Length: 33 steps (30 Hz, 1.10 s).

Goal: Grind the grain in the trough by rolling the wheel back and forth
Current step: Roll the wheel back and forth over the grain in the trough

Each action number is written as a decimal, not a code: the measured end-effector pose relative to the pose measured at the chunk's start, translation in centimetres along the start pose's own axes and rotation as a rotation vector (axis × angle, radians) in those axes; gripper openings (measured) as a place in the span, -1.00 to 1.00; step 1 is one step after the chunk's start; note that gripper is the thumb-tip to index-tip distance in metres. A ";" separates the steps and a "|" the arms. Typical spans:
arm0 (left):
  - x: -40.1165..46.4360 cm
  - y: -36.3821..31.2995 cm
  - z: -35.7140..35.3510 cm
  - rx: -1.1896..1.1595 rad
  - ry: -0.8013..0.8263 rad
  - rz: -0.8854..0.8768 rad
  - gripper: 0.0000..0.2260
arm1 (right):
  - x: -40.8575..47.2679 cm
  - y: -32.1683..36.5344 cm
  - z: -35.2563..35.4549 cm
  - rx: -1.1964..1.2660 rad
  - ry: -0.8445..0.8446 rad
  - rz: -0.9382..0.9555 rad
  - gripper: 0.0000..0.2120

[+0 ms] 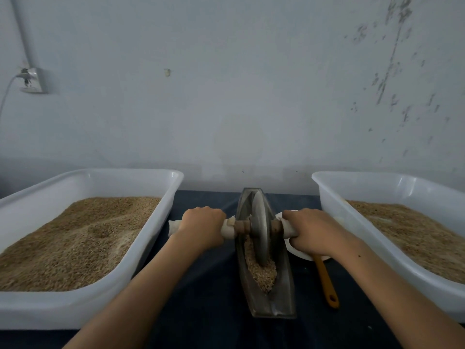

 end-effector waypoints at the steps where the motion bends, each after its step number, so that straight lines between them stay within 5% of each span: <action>1: 0.0 -0.1 0.1 0.010 0.001 -0.004 -0.81 | 0.0 -0.1 -0.1 0.016 0.012 -0.012 -0.74; 14: -0.4 -0.2 0.8 -0.018 -0.359 0.036 -0.88 | 0.1 0.4 0.0 -0.147 -0.221 0.008 -0.79; 25: -0.3 -0.5 0.1 -0.008 0.018 -0.047 -0.80 | -0.8 0.4 0.2 0.079 0.146 -0.053 -0.75; 33: 0.2 0.1 -0.3 -0.027 -0.069 0.033 -0.78 | -0.2 0.7 0.3 -0.105 -0.108 0.019 -0.82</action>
Point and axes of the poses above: each hand's wrist, its own x-axis towards the middle knuckle, its own z-axis out of the back of the hand, y = z × x, the point moved 8 cm from there along x, towards the middle knuckle, and after that the axes turned 7 degrees about x, right-handed, at the moved point
